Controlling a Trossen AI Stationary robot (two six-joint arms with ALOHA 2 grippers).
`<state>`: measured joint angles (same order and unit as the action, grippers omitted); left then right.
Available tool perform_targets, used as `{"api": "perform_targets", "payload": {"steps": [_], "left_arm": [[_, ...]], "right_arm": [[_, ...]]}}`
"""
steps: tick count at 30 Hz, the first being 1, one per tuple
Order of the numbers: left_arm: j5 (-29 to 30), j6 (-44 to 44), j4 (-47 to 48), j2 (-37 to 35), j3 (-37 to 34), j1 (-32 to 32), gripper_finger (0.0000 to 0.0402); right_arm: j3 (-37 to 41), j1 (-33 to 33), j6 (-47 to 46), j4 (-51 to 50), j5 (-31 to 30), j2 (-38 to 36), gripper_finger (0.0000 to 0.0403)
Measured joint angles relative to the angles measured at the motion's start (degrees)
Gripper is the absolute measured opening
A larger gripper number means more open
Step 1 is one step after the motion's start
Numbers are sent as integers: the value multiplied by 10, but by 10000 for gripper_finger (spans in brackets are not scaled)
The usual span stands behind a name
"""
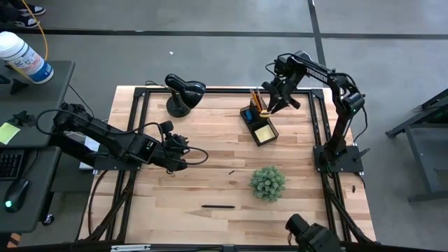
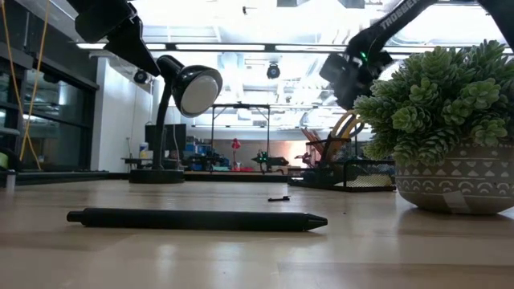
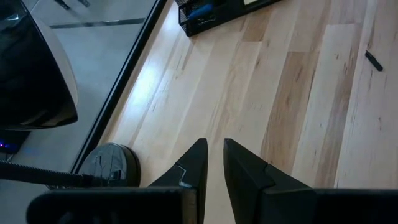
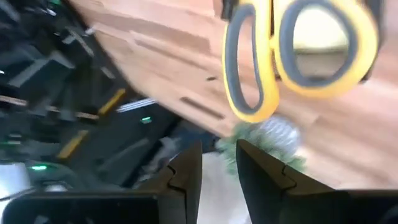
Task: Pick and place office supplies into organizer
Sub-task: Put the black pen into the desk organizer
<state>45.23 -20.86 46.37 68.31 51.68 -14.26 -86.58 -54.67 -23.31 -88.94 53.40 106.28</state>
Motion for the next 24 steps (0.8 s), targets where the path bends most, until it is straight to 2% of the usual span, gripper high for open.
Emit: {"api": "perform_targets", "payload": {"steps": [6, 10, 13, 19, 24], "left_arm": [[0, 0, 0, 0, 0, 0, 42], [-6, 0, 0, 0, 0, 0, 42], [-24, 0, 0, 0, 0, 0, 42], [-94, 0, 0, 0, 0, 0, 42], [-154, -4, -7, 0, 0, -1, 42]], "right_arm": [[-112, 67, 80, 2, -94, 0, 97], [-204, 131, 153, 19, -237, 0, 97], [-237, 193, 191, 37, -328, 0, 97], [-239, 312, 199, 149, -344, 0, 97], [-239, 384, 192, 239, -365, 0, 97]]}}
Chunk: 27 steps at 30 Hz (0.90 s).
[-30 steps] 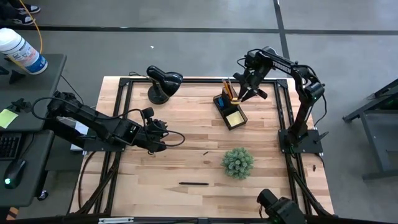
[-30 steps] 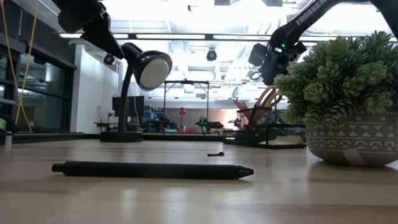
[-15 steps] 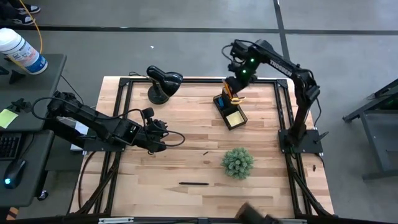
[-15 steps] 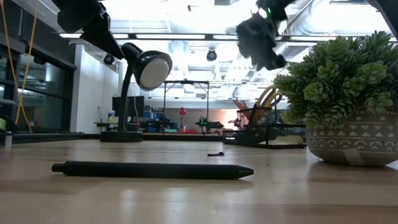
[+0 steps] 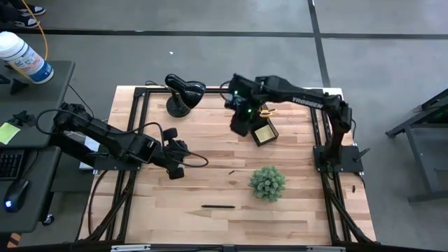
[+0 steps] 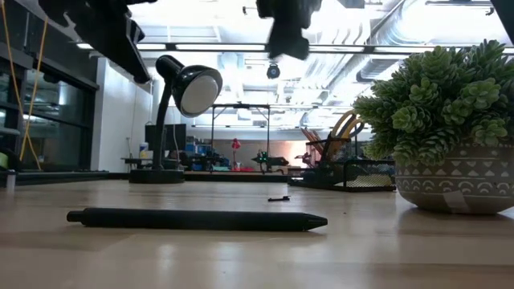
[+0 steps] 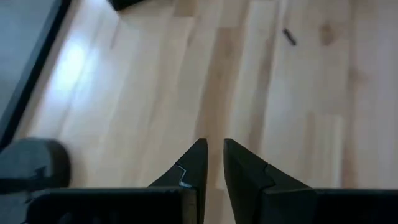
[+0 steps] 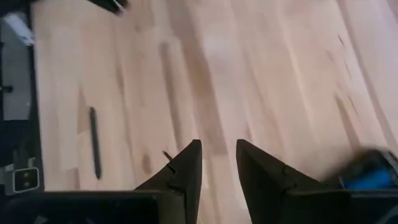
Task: Pick and place office supplies into organizer
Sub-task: Put the black pen into the desk organizer
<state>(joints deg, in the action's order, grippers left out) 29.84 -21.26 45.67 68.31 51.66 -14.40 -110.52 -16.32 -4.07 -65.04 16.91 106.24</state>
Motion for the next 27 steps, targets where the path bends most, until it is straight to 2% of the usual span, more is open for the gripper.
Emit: {"api": "perform_targets", "payload": {"steps": [7, 11, 16, 23, 27], "left_arm": [[-14, 0, -59, 0, 0, -49, 42], [-10, -1, -73, 0, 0, -94, 42], [-4, 0, -73, 0, 0, -143, 42], [-5, 4, -67, 0, 0, -222, 42], [16, 2, -61, 2, 0, -270, 42]], "right_arm": [[0, 92, -38, 48, -39, 0, 97], [0, 153, -48, 50, -86, 0, 97], [0, 226, -106, 68, -131, 0, 97], [1, 317, -192, 129, -150, 33, 97], [1, 364, -203, 143, -150, 76, 97]]}}
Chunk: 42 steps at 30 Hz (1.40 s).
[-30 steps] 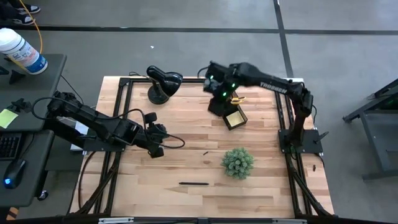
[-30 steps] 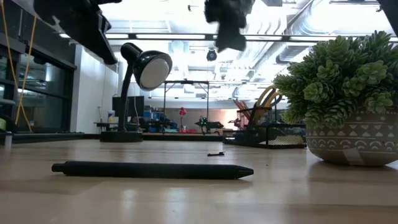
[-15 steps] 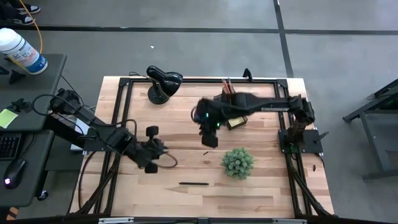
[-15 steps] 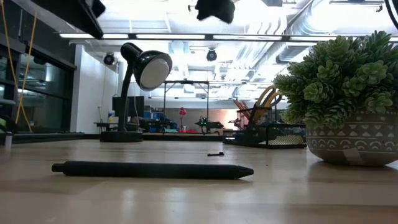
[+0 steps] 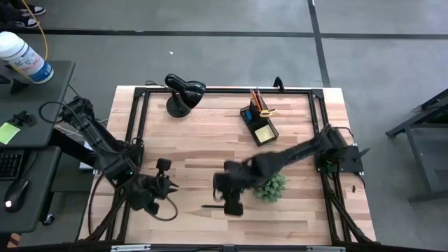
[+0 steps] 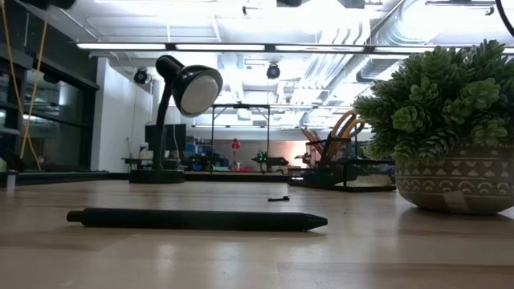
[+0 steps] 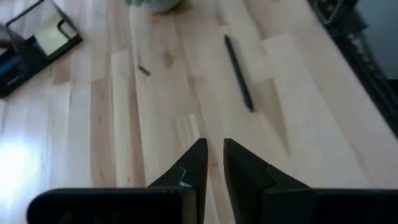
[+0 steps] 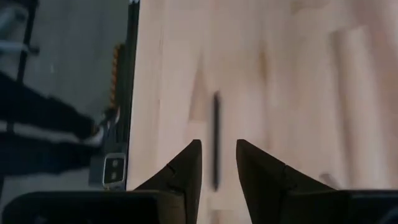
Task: Pick and place office supplies into organizer
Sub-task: Put the black pen into the desk organizer
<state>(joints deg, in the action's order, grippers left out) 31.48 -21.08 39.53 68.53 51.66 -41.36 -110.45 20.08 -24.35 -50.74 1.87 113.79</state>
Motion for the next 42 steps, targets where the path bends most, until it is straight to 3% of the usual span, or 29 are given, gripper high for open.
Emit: {"api": "perform_targets", "payload": {"steps": [7, 13, 22, 33, 42], "left_arm": [[23, -17, -2, 0, 0, -61, 42], [39, -17, 0, 0, 0, -92, 42], [45, -17, 1, 1, 0, -97, 42], [52, -38, -2, 46, 0, -97, 42], [52, -52, -14, 67, 0, -97, 42]], "right_arm": [[0, 47, -62, 31, -13, 93, 97], [1, 51, -117, 52, 27, 147, 97], [1, 60, -79, -63, -8, 154, 85], [69, 67, -82, -6, 18, 154, 83], [67, 65, -53, 5, 10, 154, 83]]}}
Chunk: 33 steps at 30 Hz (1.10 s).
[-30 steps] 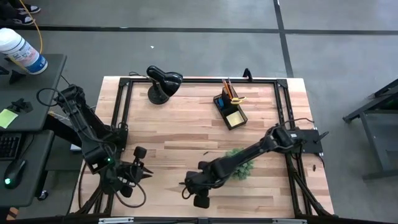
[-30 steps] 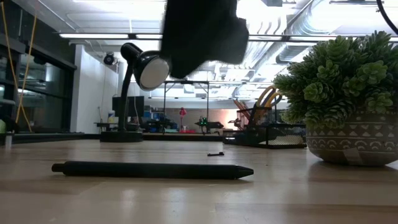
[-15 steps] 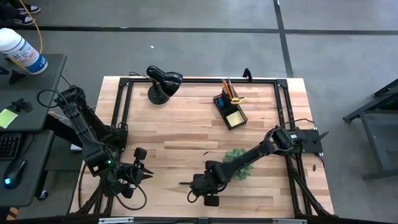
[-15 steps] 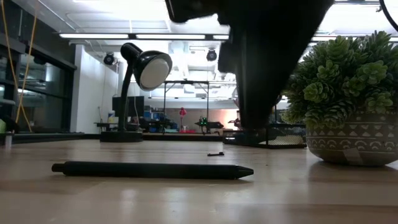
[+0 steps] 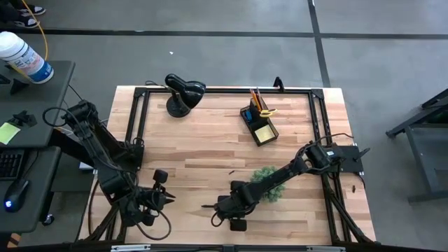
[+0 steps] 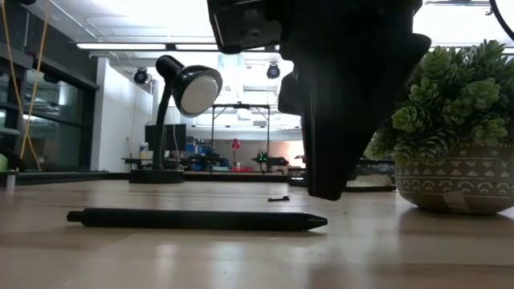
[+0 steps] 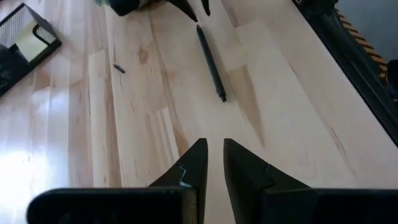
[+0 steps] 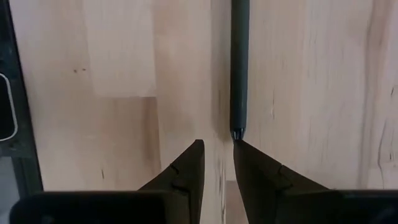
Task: Pick and place office supplies into organizer
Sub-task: Put the black pen into the desk organizer
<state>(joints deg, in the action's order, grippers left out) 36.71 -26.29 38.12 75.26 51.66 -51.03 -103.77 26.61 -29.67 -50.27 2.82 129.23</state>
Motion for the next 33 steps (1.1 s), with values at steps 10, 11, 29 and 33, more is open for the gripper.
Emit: {"api": "perform_targets", "payload": {"steps": [10, 11, 29, 33], "left_arm": [[13, 3, -12, 0, 0, 0, 42], [13, 3, -12, 0, 0, 0, 42], [23, 4, -11, 0, 0, 0, 42], [30, 4, -11, 0, 0, 0, 42]], "right_arm": [[8, -17, 16, 20, -7, 0, 83], [8, -20, 16, 21, -5, 0, 83], [8, -21, 31, 18, 17, 2, 83], [8, -22, 32, 18, 17, 2, 83]]}}
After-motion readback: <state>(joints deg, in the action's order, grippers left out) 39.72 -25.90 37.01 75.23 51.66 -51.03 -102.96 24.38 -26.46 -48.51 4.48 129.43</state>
